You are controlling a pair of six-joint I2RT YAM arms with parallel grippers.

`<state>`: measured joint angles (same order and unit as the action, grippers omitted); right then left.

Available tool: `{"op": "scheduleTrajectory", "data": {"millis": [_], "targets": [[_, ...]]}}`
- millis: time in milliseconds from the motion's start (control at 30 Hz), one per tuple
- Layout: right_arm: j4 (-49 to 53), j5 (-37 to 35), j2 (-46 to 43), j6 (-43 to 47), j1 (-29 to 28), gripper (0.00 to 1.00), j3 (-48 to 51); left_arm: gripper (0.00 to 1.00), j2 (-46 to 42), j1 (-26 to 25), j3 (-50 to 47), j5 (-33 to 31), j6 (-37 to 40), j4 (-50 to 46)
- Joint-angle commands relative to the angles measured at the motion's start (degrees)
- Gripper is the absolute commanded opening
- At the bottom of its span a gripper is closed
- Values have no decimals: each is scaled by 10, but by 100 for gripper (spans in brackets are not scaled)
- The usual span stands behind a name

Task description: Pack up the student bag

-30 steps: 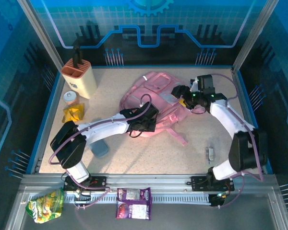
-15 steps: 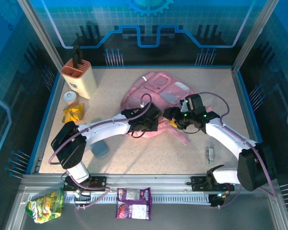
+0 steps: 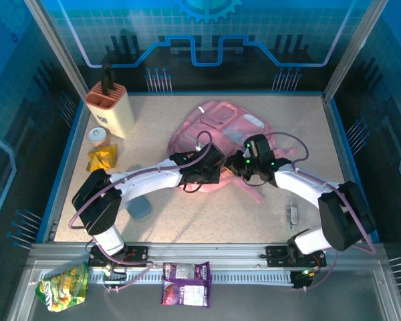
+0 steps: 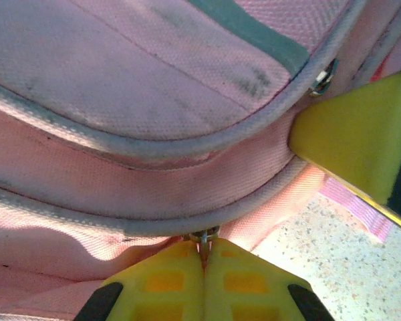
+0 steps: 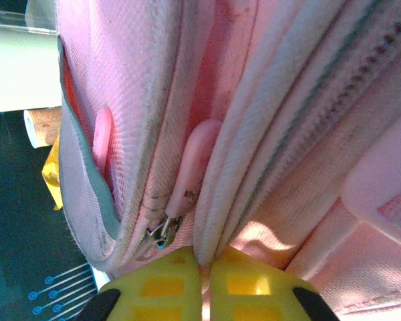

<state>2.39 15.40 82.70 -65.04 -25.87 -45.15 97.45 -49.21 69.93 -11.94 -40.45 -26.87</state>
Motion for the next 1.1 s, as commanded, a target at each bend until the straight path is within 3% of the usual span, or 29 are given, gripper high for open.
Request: {"op": "scheduleTrajectory", "data": {"millis": [0,133,267,500,600,800,1067], "targets": [[-21,-38,7,14,3,2,-7,0,15,-4,11,-26,10,-3],[-46,-26,4,-1,0,0,11,0,48,-4,35,-35,2,-2],[-55,-17,4,-12,-1,0,16,17,75,-4,51,-49,-8,-6],[-56,-15,-2,-16,-8,0,8,26,84,-3,35,-75,-31,15],[-60,-10,-1,-20,-8,0,7,24,93,-3,38,-76,-28,23],[-35,-20,-17,-3,-1,0,1,1,74,0,32,-98,-25,-2],[21,19,-45,39,52,0,-9,0,-39,31,-53,-115,56,-23]]}}
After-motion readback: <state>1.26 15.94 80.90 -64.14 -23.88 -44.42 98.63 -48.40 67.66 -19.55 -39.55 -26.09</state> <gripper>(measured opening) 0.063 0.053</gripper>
